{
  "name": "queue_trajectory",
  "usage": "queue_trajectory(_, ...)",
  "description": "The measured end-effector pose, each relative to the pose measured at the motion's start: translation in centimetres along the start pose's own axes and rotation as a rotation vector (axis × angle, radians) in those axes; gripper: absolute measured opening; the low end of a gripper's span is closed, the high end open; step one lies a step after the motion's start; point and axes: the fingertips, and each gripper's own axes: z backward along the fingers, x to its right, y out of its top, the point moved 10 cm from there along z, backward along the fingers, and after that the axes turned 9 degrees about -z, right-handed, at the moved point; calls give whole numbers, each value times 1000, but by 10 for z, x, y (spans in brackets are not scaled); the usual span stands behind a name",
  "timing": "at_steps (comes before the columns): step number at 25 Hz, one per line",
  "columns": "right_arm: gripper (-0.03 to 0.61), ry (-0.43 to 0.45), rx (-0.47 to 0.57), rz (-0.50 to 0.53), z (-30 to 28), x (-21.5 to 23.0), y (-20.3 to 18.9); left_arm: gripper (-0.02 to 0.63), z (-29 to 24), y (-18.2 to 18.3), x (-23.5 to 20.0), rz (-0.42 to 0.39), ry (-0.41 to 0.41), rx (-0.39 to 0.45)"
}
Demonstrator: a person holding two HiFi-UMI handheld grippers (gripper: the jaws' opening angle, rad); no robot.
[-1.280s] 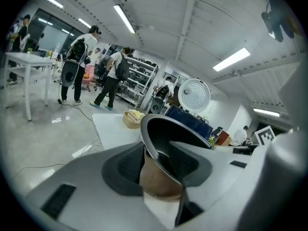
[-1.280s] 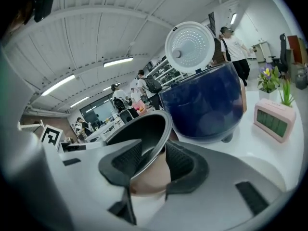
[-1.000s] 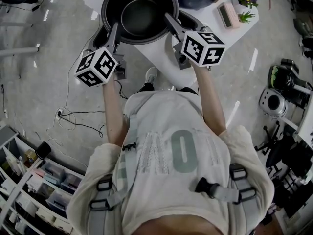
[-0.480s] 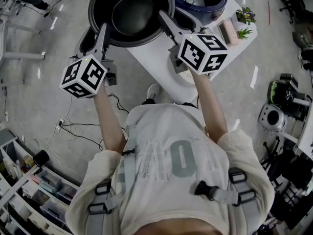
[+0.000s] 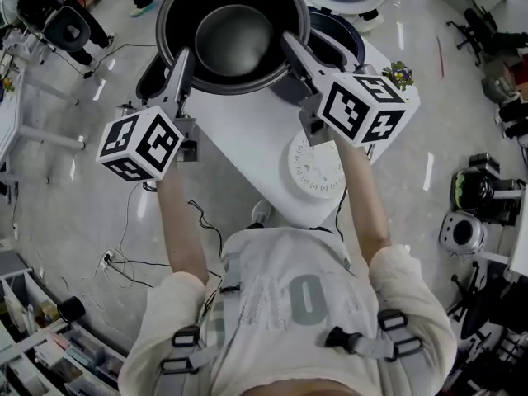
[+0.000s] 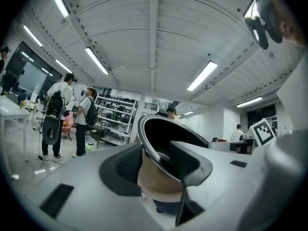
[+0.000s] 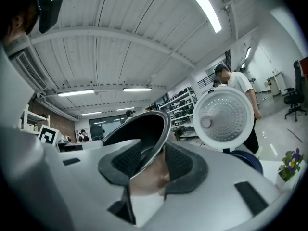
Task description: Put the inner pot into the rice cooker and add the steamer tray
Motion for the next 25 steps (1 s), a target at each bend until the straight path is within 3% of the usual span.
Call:
queue_trajectory(10, 160, -133, 79, 32, 19, 31, 67, 172, -78, 47, 33, -79, -122, -3)
queue_trajectory(19, 161, -281, 50, -22, 44, 76, 63, 173, -128, 26, 68, -103, -211, -97)
queue_trajectory(25, 161, -333, 17, -72, 49, 101, 52, 175, -152, 6, 79, -96, -250, -167)
